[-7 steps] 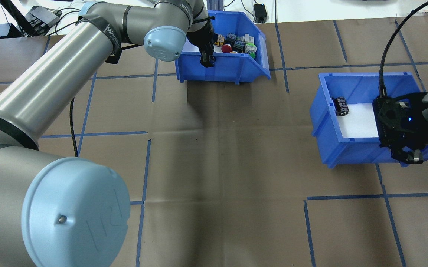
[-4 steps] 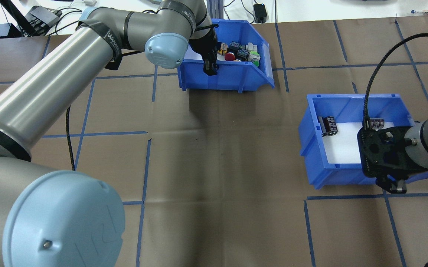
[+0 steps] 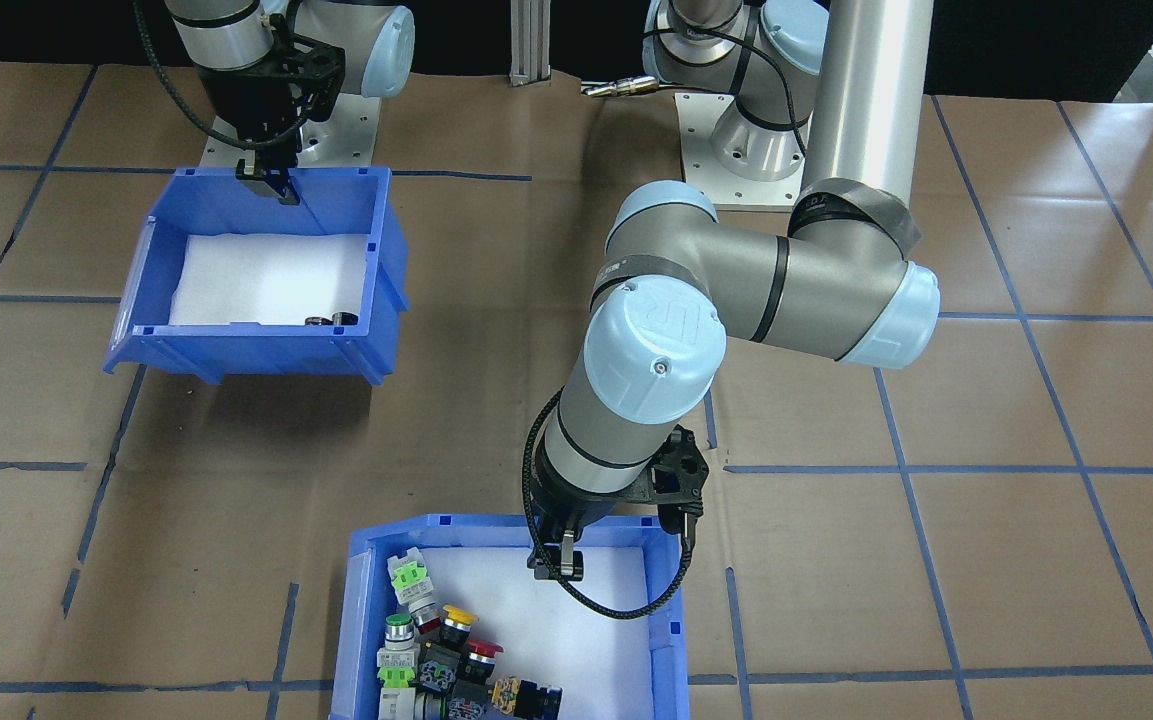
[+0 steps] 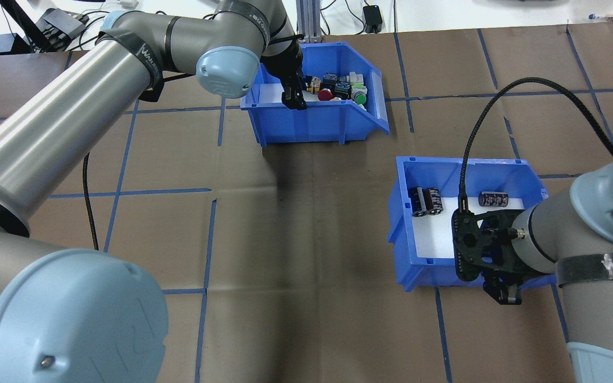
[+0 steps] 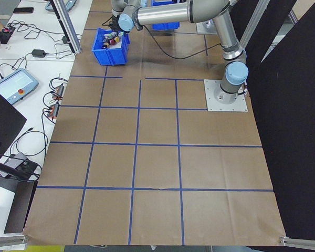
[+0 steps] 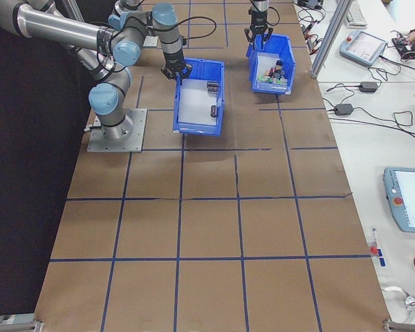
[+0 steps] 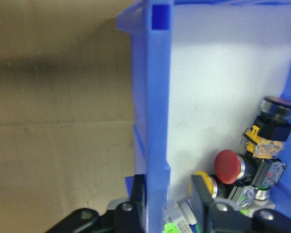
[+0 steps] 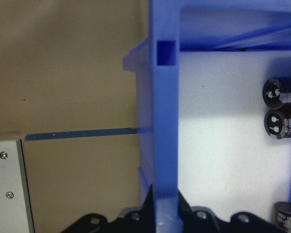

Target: Place button box in front

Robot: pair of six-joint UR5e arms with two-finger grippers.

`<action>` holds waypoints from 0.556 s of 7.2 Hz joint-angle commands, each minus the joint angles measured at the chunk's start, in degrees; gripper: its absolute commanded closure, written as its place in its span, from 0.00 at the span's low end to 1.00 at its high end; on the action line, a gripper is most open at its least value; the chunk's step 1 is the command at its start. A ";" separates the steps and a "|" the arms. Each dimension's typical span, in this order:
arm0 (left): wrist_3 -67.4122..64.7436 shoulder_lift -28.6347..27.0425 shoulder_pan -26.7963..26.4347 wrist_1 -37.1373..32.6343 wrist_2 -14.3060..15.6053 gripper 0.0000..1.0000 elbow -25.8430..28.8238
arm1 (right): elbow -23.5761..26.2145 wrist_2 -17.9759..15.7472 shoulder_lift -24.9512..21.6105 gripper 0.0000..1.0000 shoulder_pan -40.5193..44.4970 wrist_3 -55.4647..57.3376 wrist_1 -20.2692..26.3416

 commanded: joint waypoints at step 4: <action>29.94 10.83 7.22 -18.79 2.77 0.00 -0.45 | -0.30 -0.62 7.29 0.99 15.42 18.07 -5.84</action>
